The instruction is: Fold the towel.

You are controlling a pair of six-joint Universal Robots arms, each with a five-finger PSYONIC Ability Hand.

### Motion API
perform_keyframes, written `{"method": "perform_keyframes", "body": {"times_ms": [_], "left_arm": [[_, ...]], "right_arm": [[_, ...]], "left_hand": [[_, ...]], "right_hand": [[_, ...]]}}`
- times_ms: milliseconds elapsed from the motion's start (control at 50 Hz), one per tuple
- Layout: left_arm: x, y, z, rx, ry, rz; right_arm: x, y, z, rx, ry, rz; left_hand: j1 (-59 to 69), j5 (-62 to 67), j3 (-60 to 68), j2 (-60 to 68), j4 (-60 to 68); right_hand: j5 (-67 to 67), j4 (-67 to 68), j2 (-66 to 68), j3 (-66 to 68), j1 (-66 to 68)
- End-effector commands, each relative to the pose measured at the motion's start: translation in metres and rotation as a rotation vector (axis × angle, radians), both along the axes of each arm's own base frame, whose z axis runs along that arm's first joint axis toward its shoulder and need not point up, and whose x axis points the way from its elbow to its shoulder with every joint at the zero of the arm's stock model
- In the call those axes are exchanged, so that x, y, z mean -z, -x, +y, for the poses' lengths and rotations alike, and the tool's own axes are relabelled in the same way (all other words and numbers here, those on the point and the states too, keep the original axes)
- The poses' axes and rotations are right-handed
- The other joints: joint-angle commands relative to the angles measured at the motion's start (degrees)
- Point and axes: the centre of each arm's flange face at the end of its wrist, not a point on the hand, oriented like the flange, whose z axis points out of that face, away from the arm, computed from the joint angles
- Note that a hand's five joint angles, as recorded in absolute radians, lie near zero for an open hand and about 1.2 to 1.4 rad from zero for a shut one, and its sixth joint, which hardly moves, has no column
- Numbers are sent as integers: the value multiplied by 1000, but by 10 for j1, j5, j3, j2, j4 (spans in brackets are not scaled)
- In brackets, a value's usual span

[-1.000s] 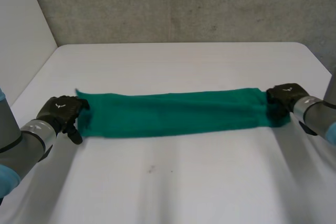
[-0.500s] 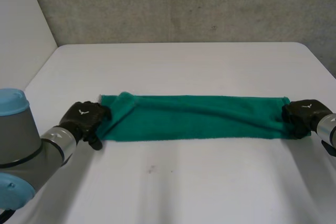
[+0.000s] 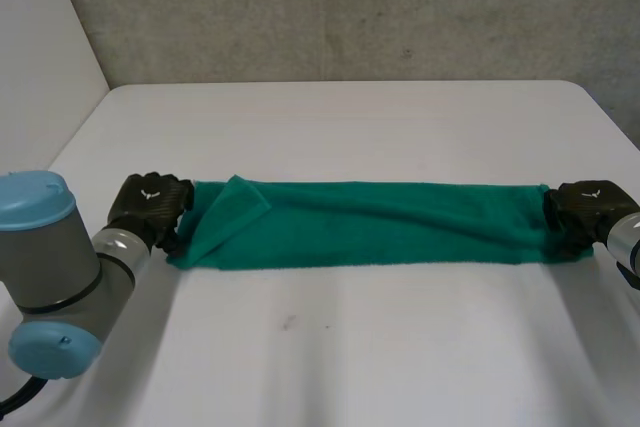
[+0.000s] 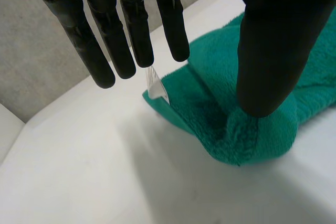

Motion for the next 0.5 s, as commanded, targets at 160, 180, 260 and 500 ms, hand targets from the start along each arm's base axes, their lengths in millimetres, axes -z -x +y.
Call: {"method": "perform_keyframes", "body": {"times_ms": [160, 180, 260, 500], "left_arm": [[2, 6, -6, -13, -33, 91], [1, 7, -5, -15, -37, 105], [-4, 13, 0, -9, -50, 161], [8, 22, -13, 3, -59, 163]], "right_arm": [[4, 1, -2, 1, 42, 12], [4, 0, -1, -1, 39, 12], [5, 0, 0, -1, 38, 16], [4, 3, 0, 19, 46, 29]], "left_hand": [[50, 56, 53, 52, 50], [48, 54, 51, 50, 48], [21, 28, 24, 23, 21], [-3, 4, 1, -1, -2]], "right_hand": [[313, 303, 291, 303, 361], [313, 303, 291, 303, 361], [313, 303, 291, 303, 361], [313, 303, 291, 303, 361]]}}
